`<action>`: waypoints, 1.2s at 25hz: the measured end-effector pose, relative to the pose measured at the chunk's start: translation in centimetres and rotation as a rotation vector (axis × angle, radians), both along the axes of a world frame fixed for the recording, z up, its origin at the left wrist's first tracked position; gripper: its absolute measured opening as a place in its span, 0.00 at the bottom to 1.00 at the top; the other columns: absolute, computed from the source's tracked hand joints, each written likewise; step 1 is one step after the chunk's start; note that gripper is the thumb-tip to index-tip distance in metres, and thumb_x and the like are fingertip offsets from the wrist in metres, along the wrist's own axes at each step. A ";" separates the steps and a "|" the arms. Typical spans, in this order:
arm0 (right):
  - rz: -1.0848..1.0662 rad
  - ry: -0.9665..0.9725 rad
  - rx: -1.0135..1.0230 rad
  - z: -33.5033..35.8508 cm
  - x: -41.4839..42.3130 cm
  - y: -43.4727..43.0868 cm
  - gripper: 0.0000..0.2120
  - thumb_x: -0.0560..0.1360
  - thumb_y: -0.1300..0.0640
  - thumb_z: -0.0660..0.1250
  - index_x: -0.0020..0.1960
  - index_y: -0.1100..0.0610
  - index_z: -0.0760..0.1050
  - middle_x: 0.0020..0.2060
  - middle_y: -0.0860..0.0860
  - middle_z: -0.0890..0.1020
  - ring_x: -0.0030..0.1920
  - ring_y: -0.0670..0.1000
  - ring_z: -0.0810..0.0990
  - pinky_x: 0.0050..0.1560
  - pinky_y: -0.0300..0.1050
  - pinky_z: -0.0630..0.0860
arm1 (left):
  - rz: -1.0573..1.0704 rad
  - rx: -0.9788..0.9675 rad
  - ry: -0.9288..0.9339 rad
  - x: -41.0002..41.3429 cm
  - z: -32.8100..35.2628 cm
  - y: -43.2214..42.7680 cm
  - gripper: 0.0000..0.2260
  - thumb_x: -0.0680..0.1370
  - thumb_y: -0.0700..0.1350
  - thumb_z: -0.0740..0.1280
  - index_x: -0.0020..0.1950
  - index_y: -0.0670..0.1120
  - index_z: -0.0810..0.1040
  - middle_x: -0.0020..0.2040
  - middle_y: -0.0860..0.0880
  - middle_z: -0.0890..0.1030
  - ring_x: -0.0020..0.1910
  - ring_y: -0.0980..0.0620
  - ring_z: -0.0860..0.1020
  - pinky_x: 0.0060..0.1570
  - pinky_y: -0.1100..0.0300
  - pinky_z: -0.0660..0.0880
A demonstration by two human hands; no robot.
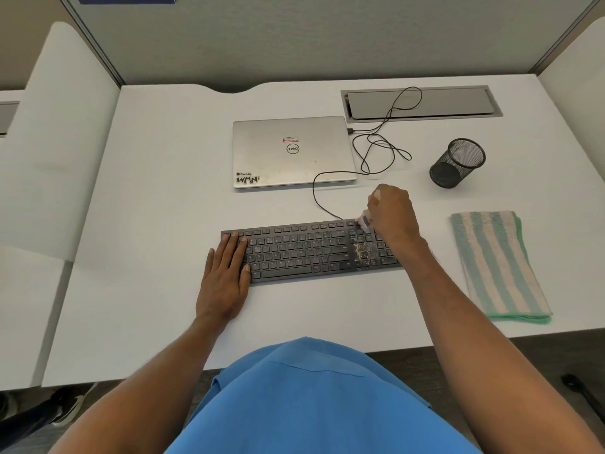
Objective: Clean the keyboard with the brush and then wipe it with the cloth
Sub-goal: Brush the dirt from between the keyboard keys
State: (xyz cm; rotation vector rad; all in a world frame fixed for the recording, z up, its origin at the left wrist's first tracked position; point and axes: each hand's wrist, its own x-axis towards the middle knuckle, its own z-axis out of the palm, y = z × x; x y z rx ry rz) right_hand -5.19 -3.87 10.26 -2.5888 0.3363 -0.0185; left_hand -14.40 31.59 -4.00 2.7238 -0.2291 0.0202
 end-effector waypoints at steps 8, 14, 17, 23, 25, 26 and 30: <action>0.015 -0.049 0.073 0.5 -0.5 -0.1 0.12 0.82 0.59 0.62 0.43 0.64 0.77 0.41 0.57 0.81 0.37 0.51 0.79 0.37 0.47 0.76 | -0.003 0.000 0.010 0.0 0.1 0.0 0.28 0.86 0.51 0.51 0.87 0.49 0.55 0.87 0.51 0.53 0.86 0.53 0.47 0.84 0.43 0.49; -0.029 -0.045 0.036 0.9 -0.6 -0.2 0.12 0.81 0.60 0.61 0.43 0.64 0.77 0.39 0.56 0.81 0.39 0.53 0.80 0.38 0.49 0.78 | -0.008 -0.007 0.016 0.0 0.1 0.1 0.28 0.86 0.50 0.51 0.87 0.49 0.54 0.87 0.50 0.52 0.86 0.52 0.46 0.84 0.43 0.49; -0.045 -0.100 0.056 1.0 -1.0 0.3 0.12 0.82 0.60 0.61 0.44 0.66 0.77 0.38 0.56 0.81 0.35 0.44 0.78 0.35 0.43 0.75 | -0.011 -0.018 0.027 0.0 0.1 0.0 0.27 0.87 0.50 0.50 0.87 0.49 0.54 0.87 0.51 0.52 0.86 0.52 0.46 0.84 0.42 0.49; -0.045 -0.036 -0.002 0.4 -1.4 0.0 0.12 0.81 0.59 0.62 0.43 0.64 0.78 0.39 0.56 0.82 0.40 0.56 0.80 0.40 0.54 0.80 | -0.017 -0.030 0.034 0.0 0.1 0.1 0.27 0.87 0.50 0.50 0.87 0.49 0.54 0.87 0.51 0.51 0.86 0.52 0.45 0.84 0.42 0.49; -0.068 -0.076 -0.007 0.9 -1.3 0.3 0.12 0.81 0.59 0.62 0.44 0.66 0.78 0.39 0.57 0.82 0.37 0.54 0.80 0.39 0.50 0.78 | -0.020 -0.036 0.030 0.1 0.0 0.1 0.27 0.87 0.50 0.50 0.87 0.49 0.54 0.87 0.51 0.52 0.86 0.52 0.46 0.84 0.42 0.49; -0.077 -0.103 0.009 1.1 -1.2 0.6 0.12 0.82 0.60 0.62 0.45 0.67 0.78 0.38 0.57 0.82 0.35 0.50 0.79 0.37 0.47 0.76 | -0.023 -0.039 0.029 0.1 -0.1 0.1 0.27 0.87 0.51 0.50 0.87 0.49 0.54 0.87 0.51 0.52 0.86 0.52 0.46 0.84 0.42 0.49; -0.055 -0.098 0.033 0.1 -1.4 0.9 0.11 0.81 0.61 0.62 0.46 0.66 0.79 0.40 0.58 0.82 0.39 0.55 0.80 0.40 0.50 0.77 | -0.020 -0.044 0.026 0.1 -0.1 0.3 0.27 0.87 0.51 0.50 0.87 0.49 0.54 0.87 0.51 0.52 0.86 0.53 0.45 0.84 0.42 0.49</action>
